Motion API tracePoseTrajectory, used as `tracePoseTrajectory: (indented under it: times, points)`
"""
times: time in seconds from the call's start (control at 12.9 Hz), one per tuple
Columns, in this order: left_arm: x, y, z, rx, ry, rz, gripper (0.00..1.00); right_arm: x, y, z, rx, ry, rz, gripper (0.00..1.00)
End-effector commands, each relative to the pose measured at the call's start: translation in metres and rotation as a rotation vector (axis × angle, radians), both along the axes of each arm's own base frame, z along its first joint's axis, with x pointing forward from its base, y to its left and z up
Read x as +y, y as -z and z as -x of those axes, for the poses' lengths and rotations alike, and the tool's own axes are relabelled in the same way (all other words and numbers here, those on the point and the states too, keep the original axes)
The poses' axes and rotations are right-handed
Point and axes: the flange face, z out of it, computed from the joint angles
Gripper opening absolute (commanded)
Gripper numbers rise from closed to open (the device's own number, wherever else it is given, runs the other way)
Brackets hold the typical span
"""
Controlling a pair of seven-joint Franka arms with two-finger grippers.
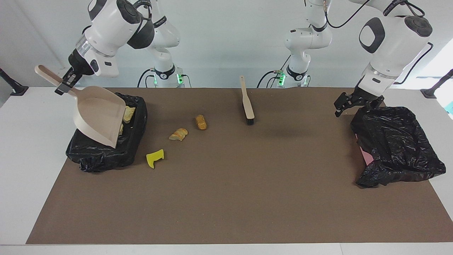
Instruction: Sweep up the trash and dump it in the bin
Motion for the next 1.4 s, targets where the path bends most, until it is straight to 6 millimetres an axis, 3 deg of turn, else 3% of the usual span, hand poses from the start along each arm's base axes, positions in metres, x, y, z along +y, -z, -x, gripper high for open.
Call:
tracePoseTrajectory:
  times: [0.0,0.08,0.23,0.39,0.54,0.93,1.17,1.32]
  points:
    - [0.003,-0.027,0.003,0.032,0.016,-0.033,1.00,0.009,-0.006,-0.027,-0.100,0.156,-0.178,0.00]
    - [0.004,-0.037,0.005,0.042,0.015,-0.034,1.00,0.021,-0.002,-0.028,-0.137,0.207,-0.232,0.00]
    - [0.003,-0.051,0.012,0.068,0.016,-0.035,1.00,0.069,0.009,-0.034,-0.211,0.295,-0.326,0.00]
    - [0.002,-0.056,0.017,0.084,0.021,-0.035,1.00,0.103,0.022,-0.046,-0.276,0.448,-0.425,0.00]
    - [0.002,-0.052,0.019,0.093,0.020,-0.035,1.00,0.119,0.040,-0.059,-0.350,0.720,-0.545,0.00]
    - [0.001,-0.052,0.023,0.098,0.024,-0.036,1.00,0.255,0.078,-0.083,-0.437,1.268,-0.754,0.00]
    - [-0.004,-0.049,0.023,0.097,0.033,-0.037,1.00,0.319,0.088,-0.092,-0.446,1.387,-0.812,0.00]
    - [-0.006,-0.049,0.025,0.102,0.036,-0.037,1.00,0.358,0.123,-0.099,-0.458,1.447,-0.832,0.00]
